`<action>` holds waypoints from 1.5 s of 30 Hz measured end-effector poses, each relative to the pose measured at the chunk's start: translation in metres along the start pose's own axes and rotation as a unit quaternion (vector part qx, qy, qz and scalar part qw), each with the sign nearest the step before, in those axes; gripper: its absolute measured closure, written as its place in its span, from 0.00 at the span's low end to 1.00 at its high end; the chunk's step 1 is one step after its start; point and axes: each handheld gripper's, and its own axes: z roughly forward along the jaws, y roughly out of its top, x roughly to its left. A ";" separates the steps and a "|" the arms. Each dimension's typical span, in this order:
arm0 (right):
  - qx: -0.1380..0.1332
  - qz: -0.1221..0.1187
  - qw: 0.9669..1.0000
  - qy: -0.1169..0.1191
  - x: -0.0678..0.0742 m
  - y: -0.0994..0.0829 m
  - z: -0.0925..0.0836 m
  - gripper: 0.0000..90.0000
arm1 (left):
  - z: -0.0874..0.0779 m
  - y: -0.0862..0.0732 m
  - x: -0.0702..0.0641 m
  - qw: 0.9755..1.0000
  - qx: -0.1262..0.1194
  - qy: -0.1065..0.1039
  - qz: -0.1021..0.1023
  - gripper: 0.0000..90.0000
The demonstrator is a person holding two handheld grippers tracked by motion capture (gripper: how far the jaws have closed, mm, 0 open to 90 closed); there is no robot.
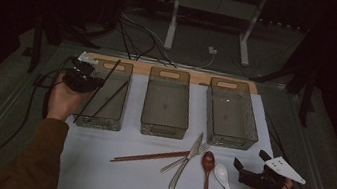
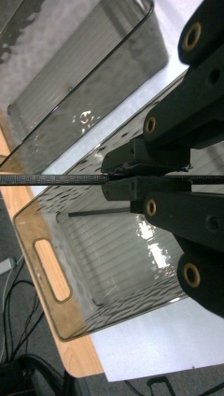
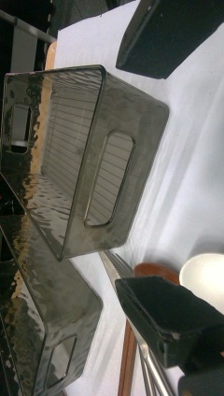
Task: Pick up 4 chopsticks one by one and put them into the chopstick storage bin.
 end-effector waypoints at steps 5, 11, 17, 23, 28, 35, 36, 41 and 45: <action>0.000 0.000 1.000 0.000 0.000 0.000 0.000 0.00 | 0.004 0.003 0.005 1.000 -0.002 0.005 -0.004 0.97; 0.000 -0.001 1.000 0.000 0.000 0.000 0.000 0.00 | 0.008 0.008 0.009 1.000 0.001 0.008 -0.008 0.97; -0.001 0.000 1.000 0.000 0.000 0.000 0.000 0.00 | 0.017 0.011 0.013 1.000 0.007 0.012 -0.010 0.97; -0.002 0.000 1.000 0.001 0.000 0.000 0.000 0.00 | 0.023 0.014 0.016 1.000 0.008 0.014 -0.015 0.97; -0.002 0.000 1.000 0.001 0.000 0.000 0.000 0.00 | 0.029 0.016 0.016 1.000 0.009 0.018 -0.017 0.97; -0.003 0.002 1.000 0.001 -0.001 0.000 0.000 0.00 | 0.041 0.018 0.017 1.000 0.016 0.017 -0.019 0.97; -0.003 0.003 1.000 0.001 -0.001 0.000 0.000 0.00 | 0.043 0.017 0.016 0.999 0.018 0.019 -0.018 0.97; -0.003 0.002 1.000 0.002 -0.001 0.000 0.000 0.00 | 0.049 0.016 0.017 0.999 0.025 0.017 -0.024 0.97; -0.003 0.003 1.000 0.002 -0.001 0.000 0.000 0.00 | 0.049 0.014 0.018 0.999 0.026 0.019 -0.024 0.97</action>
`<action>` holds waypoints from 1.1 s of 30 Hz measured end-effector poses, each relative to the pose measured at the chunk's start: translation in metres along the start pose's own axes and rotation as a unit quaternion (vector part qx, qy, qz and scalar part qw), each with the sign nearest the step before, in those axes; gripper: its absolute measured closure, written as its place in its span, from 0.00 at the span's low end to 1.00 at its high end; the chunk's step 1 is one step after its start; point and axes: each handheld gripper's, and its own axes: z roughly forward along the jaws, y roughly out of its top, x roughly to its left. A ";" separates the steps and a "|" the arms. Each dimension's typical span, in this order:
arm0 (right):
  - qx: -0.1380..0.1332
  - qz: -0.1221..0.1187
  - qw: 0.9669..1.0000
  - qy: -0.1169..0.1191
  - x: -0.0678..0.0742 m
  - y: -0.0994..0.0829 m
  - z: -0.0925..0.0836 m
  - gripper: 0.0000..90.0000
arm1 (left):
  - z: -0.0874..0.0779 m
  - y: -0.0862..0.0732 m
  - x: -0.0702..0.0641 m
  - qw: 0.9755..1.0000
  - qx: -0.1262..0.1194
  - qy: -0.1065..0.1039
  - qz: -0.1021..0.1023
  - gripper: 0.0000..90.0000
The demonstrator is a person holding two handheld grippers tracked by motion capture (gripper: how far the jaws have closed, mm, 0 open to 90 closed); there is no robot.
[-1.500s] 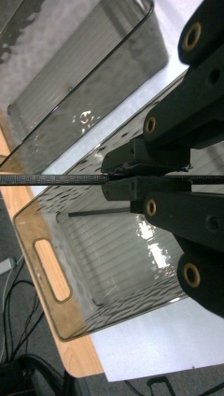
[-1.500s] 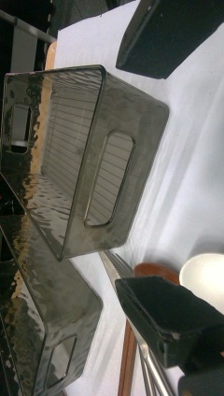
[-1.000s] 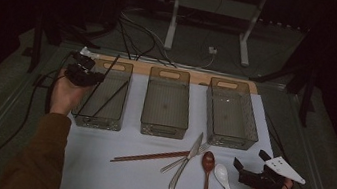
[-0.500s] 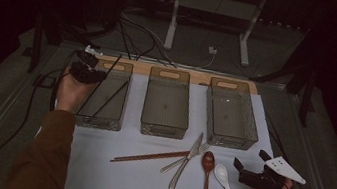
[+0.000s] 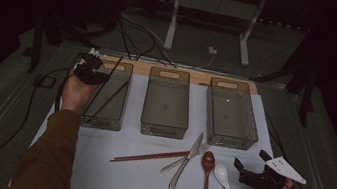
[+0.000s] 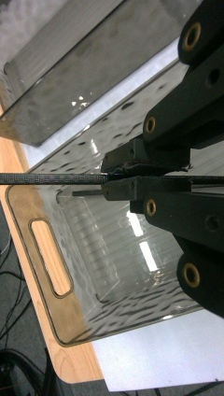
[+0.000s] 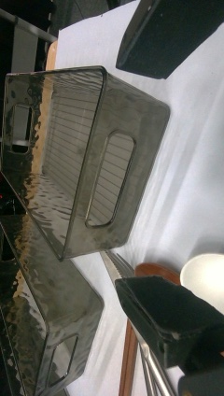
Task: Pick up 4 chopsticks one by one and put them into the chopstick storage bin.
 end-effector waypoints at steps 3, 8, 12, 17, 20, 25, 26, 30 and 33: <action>0.000 -0.001 1.000 0.000 0.000 0.000 0.000 0.00 | 0.001 -0.001 0.001 1.000 0.003 0.003 -0.001 0.97; 0.000 0.000 1.000 -0.001 0.000 0.000 0.000 0.00 | 0.004 -0.004 0.002 1.000 0.007 0.004 -0.004 0.97; 0.000 -0.001 1.000 -0.001 0.000 0.000 0.000 0.00 | 0.007 -0.008 0.005 1.000 0.012 0.002 -0.010 0.97; 0.000 0.000 1.000 -0.001 -0.001 0.000 -0.001 0.00 | 0.010 -0.016 0.011 0.999 -0.006 -0.031 -0.044 0.71; 0.000 0.000 1.000 -0.001 -0.001 0.000 -0.001 0.00 | 0.008 -0.019 0.011 0.998 -0.015 -0.023 -0.051 0.52; 0.000 -0.001 1.000 -0.002 -0.001 0.000 -0.001 0.00 | 0.002 -0.022 0.008 0.997 -0.032 -0.040 -0.056 0.35; 0.000 0.000 1.000 -0.002 -0.001 0.000 -0.001 0.00 | 0.001 -0.023 0.007 0.997 -0.032 -0.040 -0.054 0.29; 0.000 0.000 1.000 -0.002 -0.001 0.000 -0.001 0.00 | -0.005 -0.025 0.002 0.997 -0.049 -0.036 -0.054 0.18; 0.000 0.000 1.000 -0.002 -0.001 0.000 -0.001 0.00 | -0.010 -0.026 -0.002 0.996 -0.055 -0.038 -0.056 0.12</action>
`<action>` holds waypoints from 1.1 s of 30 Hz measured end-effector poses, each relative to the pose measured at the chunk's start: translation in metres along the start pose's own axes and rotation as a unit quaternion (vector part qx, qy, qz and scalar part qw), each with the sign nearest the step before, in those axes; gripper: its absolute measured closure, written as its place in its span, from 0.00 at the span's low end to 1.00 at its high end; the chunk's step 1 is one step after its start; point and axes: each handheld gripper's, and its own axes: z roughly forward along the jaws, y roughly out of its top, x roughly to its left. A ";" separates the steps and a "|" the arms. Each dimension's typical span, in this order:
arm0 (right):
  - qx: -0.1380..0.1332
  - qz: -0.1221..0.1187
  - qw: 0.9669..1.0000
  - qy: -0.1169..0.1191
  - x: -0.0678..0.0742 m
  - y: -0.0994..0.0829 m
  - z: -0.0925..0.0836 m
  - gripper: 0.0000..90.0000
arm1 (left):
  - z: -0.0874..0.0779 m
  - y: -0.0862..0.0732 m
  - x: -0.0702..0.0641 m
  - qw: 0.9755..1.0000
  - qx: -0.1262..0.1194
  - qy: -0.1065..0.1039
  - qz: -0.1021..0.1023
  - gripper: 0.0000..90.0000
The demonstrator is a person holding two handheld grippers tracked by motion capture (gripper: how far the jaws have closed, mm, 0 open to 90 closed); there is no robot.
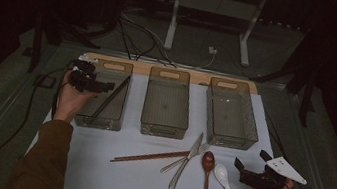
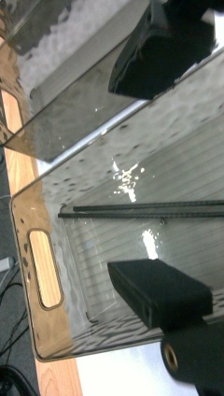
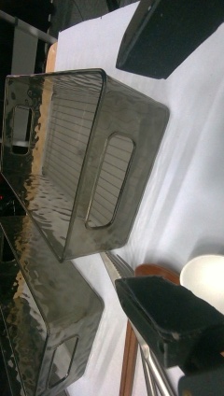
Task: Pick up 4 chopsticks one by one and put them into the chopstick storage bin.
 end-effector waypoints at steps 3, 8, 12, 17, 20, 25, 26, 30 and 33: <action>0.000 0.000 1.000 0.000 0.000 0.000 0.000 0.00 | -0.004 -0.002 -0.004 1.000 -0.005 -0.015 0.003 0.03; 0.000 -0.001 1.000 0.000 0.000 0.000 0.000 0.00 | -0.011 -0.005 -0.011 0.999 -0.022 -0.029 0.014 0.01; 0.000 -0.001 1.000 -0.001 0.001 0.000 0.000 0.00 | -0.014 -0.008 -0.019 0.998 -0.032 -0.036 0.028 0.01; 0.000 -0.001 1.000 -0.001 0.000 0.000 0.000 0.00 | -0.018 -0.011 -0.033 0.997 -0.037 -0.052 0.050 0.01; 0.000 -0.001 1.000 -0.001 0.000 0.000 0.000 0.00 | -0.019 -0.013 -0.042 0.996 -0.036 -0.060 0.063 0.01; 0.000 0.000 1.000 -0.001 0.000 0.000 0.000 0.00 | -0.021 -0.016 -0.058 0.993 -0.036 -0.071 0.084 0.01; -0.001 0.000 1.000 -0.001 0.000 0.000 0.000 0.00 | -0.021 -0.016 -0.061 0.993 -0.036 -0.075 0.086 0.01; 0.000 0.000 1.000 -0.002 0.000 0.000 0.000 0.00 | -0.021 -0.020 -0.073 0.990 -0.037 -0.084 0.103 0.01; 0.000 0.001 1.000 -0.002 0.000 0.000 0.000 0.00 | -0.021 -0.021 -0.080 0.989 -0.040 -0.094 0.109 0.01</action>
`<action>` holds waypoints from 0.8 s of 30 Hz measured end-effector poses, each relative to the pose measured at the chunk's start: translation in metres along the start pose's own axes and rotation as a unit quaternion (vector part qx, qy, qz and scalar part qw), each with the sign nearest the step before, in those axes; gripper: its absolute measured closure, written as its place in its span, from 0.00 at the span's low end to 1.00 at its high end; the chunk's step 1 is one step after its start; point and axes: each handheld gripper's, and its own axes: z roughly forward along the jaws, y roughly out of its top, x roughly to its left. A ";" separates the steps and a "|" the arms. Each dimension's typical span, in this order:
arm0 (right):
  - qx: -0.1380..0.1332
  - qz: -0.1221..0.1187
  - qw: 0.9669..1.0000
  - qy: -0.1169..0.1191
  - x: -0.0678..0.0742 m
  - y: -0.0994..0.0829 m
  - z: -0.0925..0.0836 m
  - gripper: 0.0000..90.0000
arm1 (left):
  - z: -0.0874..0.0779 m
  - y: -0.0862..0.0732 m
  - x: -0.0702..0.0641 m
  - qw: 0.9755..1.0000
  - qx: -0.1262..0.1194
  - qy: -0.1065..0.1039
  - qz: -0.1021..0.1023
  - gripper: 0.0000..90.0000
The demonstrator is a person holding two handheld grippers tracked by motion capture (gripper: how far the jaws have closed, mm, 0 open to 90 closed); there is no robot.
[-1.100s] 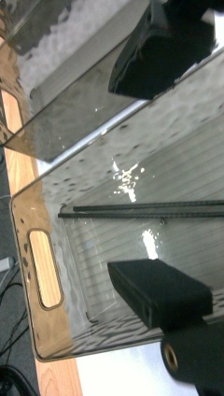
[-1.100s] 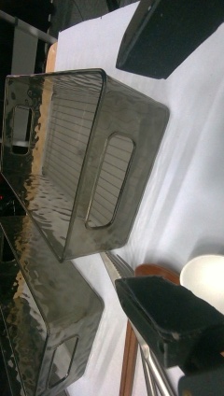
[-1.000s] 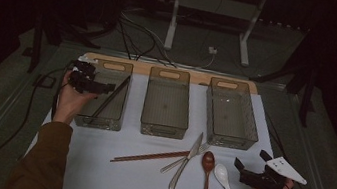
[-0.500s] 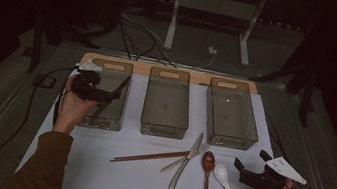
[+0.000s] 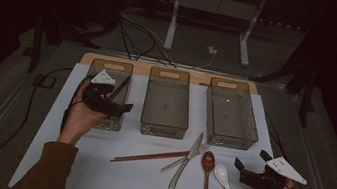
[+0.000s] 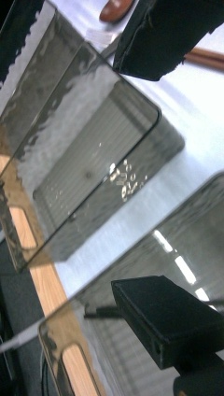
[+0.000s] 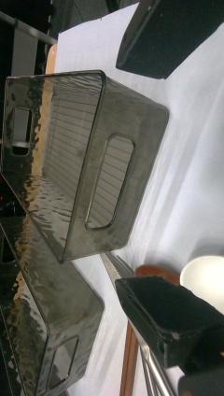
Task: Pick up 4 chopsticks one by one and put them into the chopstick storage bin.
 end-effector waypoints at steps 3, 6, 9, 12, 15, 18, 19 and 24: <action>-0.001 -0.001 1.000 0.000 0.000 0.000 0.000 0.00 | 0.001 -0.001 -0.006 1.000 -0.004 -0.009 0.002 0.01; 0.000 -0.001 1.000 0.000 0.000 0.000 0.000 0.00 | 0.002 -0.003 -0.012 1.000 -0.002 -0.015 0.008 0.01; -0.001 -0.001 1.000 0.000 0.000 0.000 0.000 0.00 | 0.004 -0.005 -0.017 1.000 0.000 -0.022 0.012 0.01; 0.000 0.000 1.000 0.000 0.000 0.000 0.000 0.00 | 0.007 -0.007 -0.024 0.999 0.003 -0.028 0.016 0.01; -0.001 -0.001 1.000 0.000 0.000 0.000 0.000 0.00 | 0.011 -0.008 -0.031 0.999 0.009 -0.036 0.025 0.01; -0.001 -0.001 1.000 0.000 0.000 0.000 0.000 0.00 | 0.015 -0.010 -0.039 0.998 0.017 -0.041 0.036 0.01; -0.001 -0.001 1.000 0.000 0.001 0.000 0.000 0.00 | 0.016 -0.011 -0.042 0.998 0.017 -0.044 0.038 0.01; -0.001 -0.001 1.000 0.001 0.000 0.000 0.000 0.00 | 0.023 -0.015 -0.053 0.997 0.028 -0.054 0.049 0.01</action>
